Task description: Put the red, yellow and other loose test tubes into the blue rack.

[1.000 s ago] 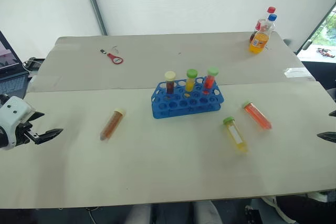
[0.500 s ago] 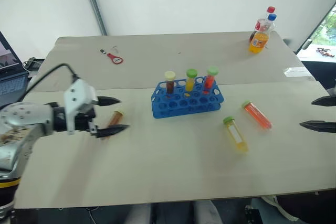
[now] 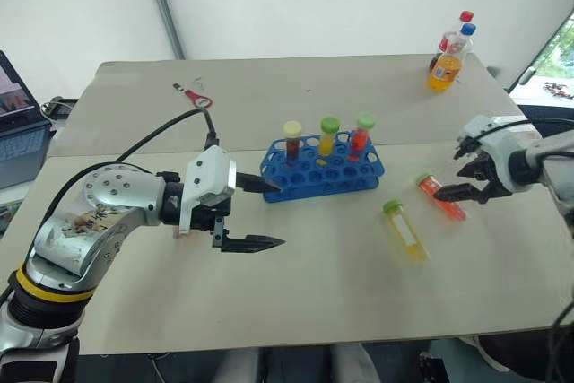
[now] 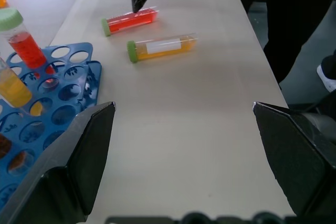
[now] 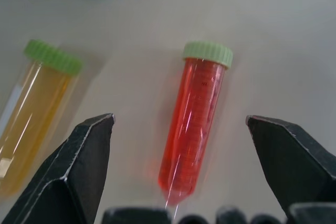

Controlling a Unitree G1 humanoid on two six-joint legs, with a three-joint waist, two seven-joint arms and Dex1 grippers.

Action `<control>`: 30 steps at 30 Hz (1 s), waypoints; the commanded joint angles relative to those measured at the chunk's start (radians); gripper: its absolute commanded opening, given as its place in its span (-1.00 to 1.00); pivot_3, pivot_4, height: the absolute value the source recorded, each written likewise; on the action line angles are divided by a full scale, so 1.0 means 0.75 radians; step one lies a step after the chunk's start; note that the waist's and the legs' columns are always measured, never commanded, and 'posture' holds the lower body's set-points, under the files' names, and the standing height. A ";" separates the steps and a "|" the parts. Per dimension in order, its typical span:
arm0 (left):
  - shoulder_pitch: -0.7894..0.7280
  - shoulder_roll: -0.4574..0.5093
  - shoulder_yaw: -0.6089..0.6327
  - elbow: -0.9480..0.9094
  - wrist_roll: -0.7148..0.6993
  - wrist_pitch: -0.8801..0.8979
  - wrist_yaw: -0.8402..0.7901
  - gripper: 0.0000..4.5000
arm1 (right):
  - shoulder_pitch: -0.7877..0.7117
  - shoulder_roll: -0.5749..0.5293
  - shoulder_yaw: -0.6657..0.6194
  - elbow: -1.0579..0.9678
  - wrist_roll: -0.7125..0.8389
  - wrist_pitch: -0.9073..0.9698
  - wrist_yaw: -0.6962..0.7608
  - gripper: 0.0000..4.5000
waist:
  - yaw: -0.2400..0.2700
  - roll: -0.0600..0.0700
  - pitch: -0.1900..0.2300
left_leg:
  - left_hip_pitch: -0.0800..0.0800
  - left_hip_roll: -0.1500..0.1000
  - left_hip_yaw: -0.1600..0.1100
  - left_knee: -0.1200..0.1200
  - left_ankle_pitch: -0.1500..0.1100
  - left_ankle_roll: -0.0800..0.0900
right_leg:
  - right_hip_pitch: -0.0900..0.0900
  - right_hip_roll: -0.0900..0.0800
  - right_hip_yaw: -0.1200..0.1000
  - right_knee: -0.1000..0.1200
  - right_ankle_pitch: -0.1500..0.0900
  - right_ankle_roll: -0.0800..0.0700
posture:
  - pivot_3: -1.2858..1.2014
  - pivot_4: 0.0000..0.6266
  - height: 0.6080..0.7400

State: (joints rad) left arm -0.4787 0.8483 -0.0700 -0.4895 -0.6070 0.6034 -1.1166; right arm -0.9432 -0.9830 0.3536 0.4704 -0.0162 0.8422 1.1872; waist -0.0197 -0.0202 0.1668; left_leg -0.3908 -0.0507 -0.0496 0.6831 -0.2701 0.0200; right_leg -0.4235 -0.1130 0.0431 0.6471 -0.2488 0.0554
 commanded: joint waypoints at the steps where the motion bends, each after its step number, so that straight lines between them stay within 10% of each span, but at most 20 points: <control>1: -0.016 -0.015 -0.004 -0.025 0.015 -0.045 -0.004 0.99 | -0.108 0.052 0.060 0.186 -0.099 -0.053 -0.002 0.98 | 0.002 0.000 0.000 | 0.000 0.000 0.000 0.000 0.000 0.000 | 0.000 0.000 0.000 0.000 0.000 0.000 | 0.03 -0.52 1.00; 12: -0.002 -0.070 -0.016 -0.054 0.028 -0.054 0.038 0.99 | -0.305 0.285 0.127 0.644 -0.264 -0.203 -0.038 0.98 | -0.004 0.000 0.000 | -0.001 -0.002 -0.001 0.000 0.001 -0.002 | -0.001 0.000 0.000 0.001 0.000 0.000 | 0.03 -0.52 1.00; 22: 0.026 -0.075 -0.016 -0.058 0.043 -0.070 0.055 1.00 | -0.328 0.322 0.098 0.722 -0.298 -0.206 -0.008 -0.46 | -0.021 0.000 0.000 | 0.000 -0.003 -0.002 0.000 0.001 -0.002 | -0.001 -0.001 0.000 0.001 0.000 0.000 | 0.03 -0.52 1.00; 30: 0.067 -0.082 0.075 0.005 0.026 -0.082 0.084 1.00 | -0.225 0.189 -0.077 0.190 -0.155 -0.023 0.105 -0.55 | -0.026 0.001 0.000 | -0.002 -0.002 -0.002 0.000 0.001 -0.002 | -0.004 -0.001 0.000 0.002 0.000 0.000 | 0.03 -0.52 1.00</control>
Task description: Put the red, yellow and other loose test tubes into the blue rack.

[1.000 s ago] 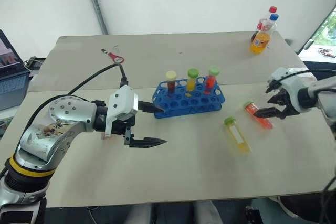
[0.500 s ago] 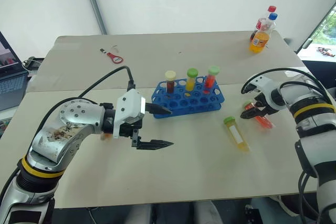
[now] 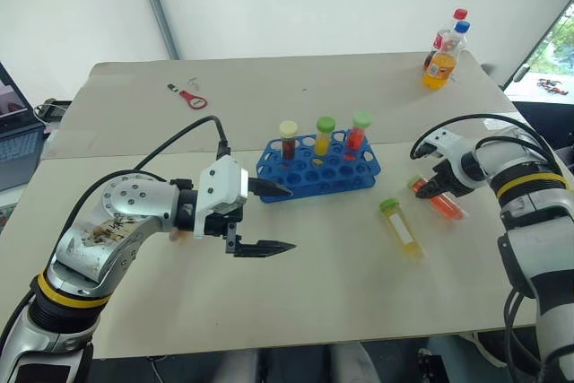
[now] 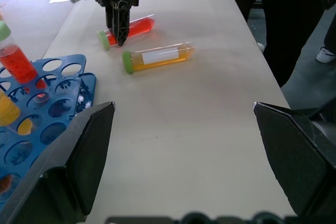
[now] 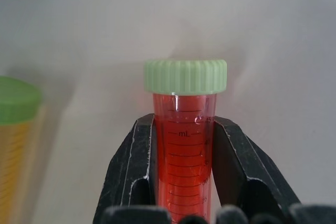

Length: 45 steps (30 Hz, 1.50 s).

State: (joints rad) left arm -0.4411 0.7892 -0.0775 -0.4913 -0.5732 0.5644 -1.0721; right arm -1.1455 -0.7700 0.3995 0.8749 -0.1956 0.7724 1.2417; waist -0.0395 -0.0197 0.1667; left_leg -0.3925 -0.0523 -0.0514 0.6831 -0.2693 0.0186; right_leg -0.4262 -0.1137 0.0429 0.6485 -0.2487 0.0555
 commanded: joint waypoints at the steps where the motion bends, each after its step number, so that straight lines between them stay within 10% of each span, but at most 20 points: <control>1: 0.027 -0.006 0.099 0.011 -0.028 -0.024 0.031 1.00 | 0.094 -0.109 -0.213 -0.514 0.135 0.111 0.019 -0.55 | 0.001 0.000 0.000 | -0.001 0.001 -0.001 0.000 0.000 0.000 | 0.000 0.000 -0.001 0.000 0.000 0.000 | 0.03 -0.52 1.00; 8: 0.069 -0.018 0.129 0.016 -0.031 -0.019 0.061 1.00 | 0.462 0.121 -0.750 -1.327 0.425 0.079 -0.326 -0.55 | 0.002 0.000 -0.001 | -0.002 0.002 -0.003 0.000 -0.001 0.001 | 0.000 0.001 -0.001 0.001 0.000 0.000 | 0.03 -0.52 1.00; 13: 0.036 -0.086 0.129 0.050 -0.039 -0.046 0.090 1.00 | 0.670 0.373 -0.832 -1.528 0.476 -0.148 -0.597 -0.55 | 0.026 0.000 -0.001 | -0.001 -0.001 -0.004 0.002 -0.001 0.001 | 0.000 -0.001 -0.001 0.001 0.001 0.002 | 0.03 -0.52 1.00; 24: -0.005 -0.151 0.130 0.049 -0.103 0.020 0.122 1.00 | 0.855 0.593 -0.733 -1.342 0.384 -0.735 -0.932 -0.55 | 0.025 0.000 -0.001 | 0.001 -0.002 -0.003 0.003 0.001 -0.002 | 0.002 0.001 0.000 0.002 0.004 0.001 | 0.03 -0.52 1.00; 45: -0.027 -0.126 0.108 0.033 -0.107 0.049 0.125 1.00 | 0.834 0.671 -0.635 -0.968 0.370 -1.056 -1.111 -0.55 | -0.002 0.000 -0.001 | 0.004 -0.001 -0.003 0.002 0.001 -0.001 | 0.004 0.001 0.000 0.001 0.004 0.001 | 0.03 -0.52 1.00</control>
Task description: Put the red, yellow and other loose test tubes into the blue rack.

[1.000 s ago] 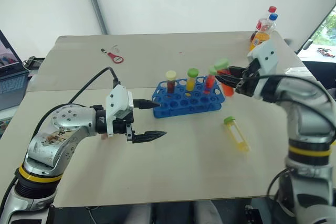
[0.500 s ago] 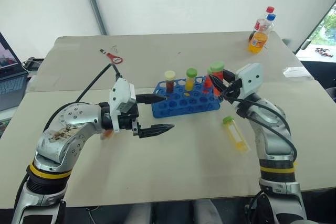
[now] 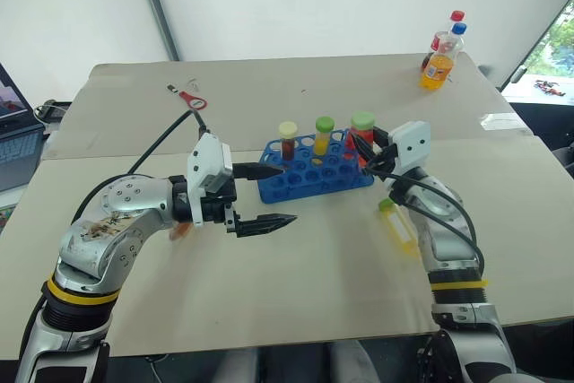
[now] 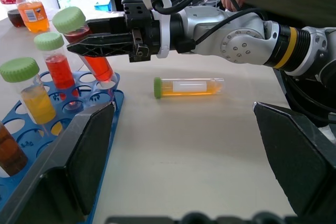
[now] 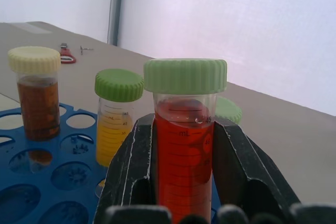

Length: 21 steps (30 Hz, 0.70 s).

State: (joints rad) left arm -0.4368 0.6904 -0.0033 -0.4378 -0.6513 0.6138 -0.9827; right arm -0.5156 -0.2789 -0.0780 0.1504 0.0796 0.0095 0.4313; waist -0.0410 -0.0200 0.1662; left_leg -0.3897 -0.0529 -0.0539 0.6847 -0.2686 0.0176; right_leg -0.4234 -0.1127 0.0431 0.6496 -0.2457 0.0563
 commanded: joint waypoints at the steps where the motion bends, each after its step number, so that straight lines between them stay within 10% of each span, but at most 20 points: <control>1: -0.032 0.006 0.010 -0.037 -0.002 -0.017 0.006 1.00 | -0.005 0.020 0.004 0.000 0.001 -0.048 -0.038 -0.55 | -0.001 0.000 0.000 | 0.000 0.000 0.000 0.000 0.000 0.000 | 0.000 0.000 0.000 0.000 0.000 0.000 | 0.03 -0.52 1.00; 21: -0.042 -0.019 -0.005 -0.032 0.014 -0.021 0.045 1.00 | 0.041 0.155 -0.041 0.009 0.089 -0.035 -0.193 -0.55 | -0.006 0.000 0.000 | 0.001 0.001 0.000 -0.001 0.000 0.000 | 0.000 0.001 0.001 0.001 0.000 0.000 | 0.03 -0.52 1.00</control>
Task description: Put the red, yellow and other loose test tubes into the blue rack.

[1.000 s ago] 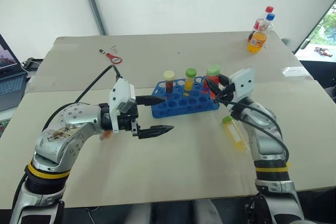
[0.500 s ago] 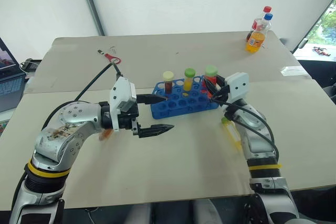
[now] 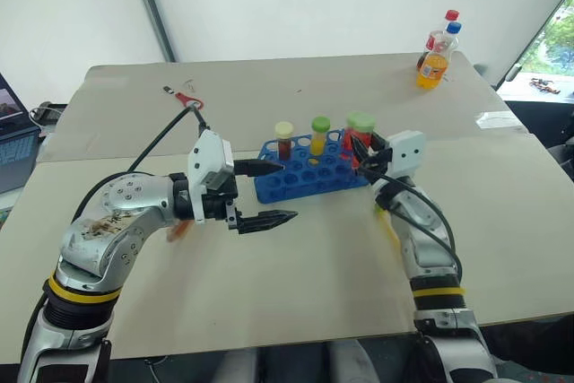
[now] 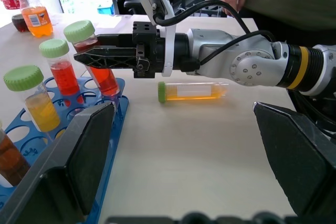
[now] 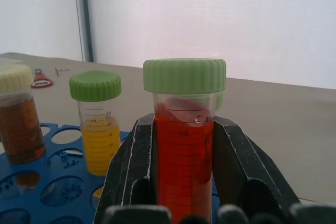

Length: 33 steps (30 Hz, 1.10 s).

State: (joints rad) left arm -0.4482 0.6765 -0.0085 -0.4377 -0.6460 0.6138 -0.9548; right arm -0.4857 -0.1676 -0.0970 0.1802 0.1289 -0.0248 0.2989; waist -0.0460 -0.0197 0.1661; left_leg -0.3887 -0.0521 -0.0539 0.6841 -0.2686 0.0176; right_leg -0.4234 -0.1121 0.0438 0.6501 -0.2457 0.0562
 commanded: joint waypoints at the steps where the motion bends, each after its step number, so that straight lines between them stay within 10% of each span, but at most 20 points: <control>1: -0.029 -0.003 0.001 -0.030 0.008 -0.022 0.011 1.00 | 0.005 0.006 -0.011 -0.034 0.023 0.012 -0.019 -0.55 | 0.001 0.000 0.000 | 0.000 0.000 0.000 0.000 0.000 0.000 | 0.000 0.000 0.000 0.000 0.000 0.000 | 0.03 -0.52 1.00; 3: -0.031 -0.006 -0.004 -0.025 0.014 -0.029 0.012 1.00 | 0.020 0.010 -0.006 -0.052 0.030 0.008 -0.021 -0.55 | 0.001 0.000 0.000 | 0.000 0.000 0.000 0.000 0.000 0.000 | 0.000 0.000 0.000 0.000 0.000 0.000 | 0.03 -0.52 1.00; 12: -0.031 -0.032 -0.009 -0.027 0.036 -0.033 0.029 1.00 | 0.134 -0.102 -0.005 -0.270 0.026 0.155 0.009 0.96 | 0.005 0.000 0.000 | -0.001 0.000 0.000 -0.001 0.000 0.000 | 0.000 0.000 0.000 0.000 0.000 0.000 | 0.03 -0.52 1.00; 23: 0.029 0.035 -0.074 -0.031 0.135 -0.138 -0.083 1.00 | 0.345 -0.595 -0.179 -1.122 0.330 1.341 0.084 1.00 | 0.015 0.000 0.000 | -0.001 -0.001 0.001 -0.001 -0.001 0.002 | 0.001 0.000 0.000 -0.002 0.000 0.000 | 0.03 -0.52 1.00; 29: 0.018 0.089 -0.100 -0.023 0.115 -0.189 -0.240 1.00 | 0.046 -0.710 -0.163 -1.110 0.442 2.114 0.086 1.00 | 0.016 -0.001 0.000 | 0.001 0.001 0.000 -0.001 0.000 0.003 | 0.004 0.001 -0.001 -0.004 0.000 -0.001 | 0.03 -0.52 1.00; 33: 0.004 0.107 -0.107 -0.011 0.119 -0.229 -0.314 1.00 | -0.035 -0.761 -0.091 -0.942 0.526 2.186 0.062 1.00 | 0.030 -0.001 0.000 | 0.000 -0.001 0.000 0.000 0.000 0.004 | 0.003 0.000 -0.001 -0.004 0.001 -0.001 | 0.03 -0.52 1.00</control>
State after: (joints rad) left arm -0.4261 0.7473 -0.0968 -0.4350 -0.5507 0.4695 -1.1683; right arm -0.4964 -0.7182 -0.1813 -0.5516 0.4935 1.5973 0.3565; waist -0.0237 -0.0202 0.1663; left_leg -0.3892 -0.0531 -0.0539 0.6838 -0.2692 0.0214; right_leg -0.4216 -0.1123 0.0433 0.6471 -0.2453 0.0554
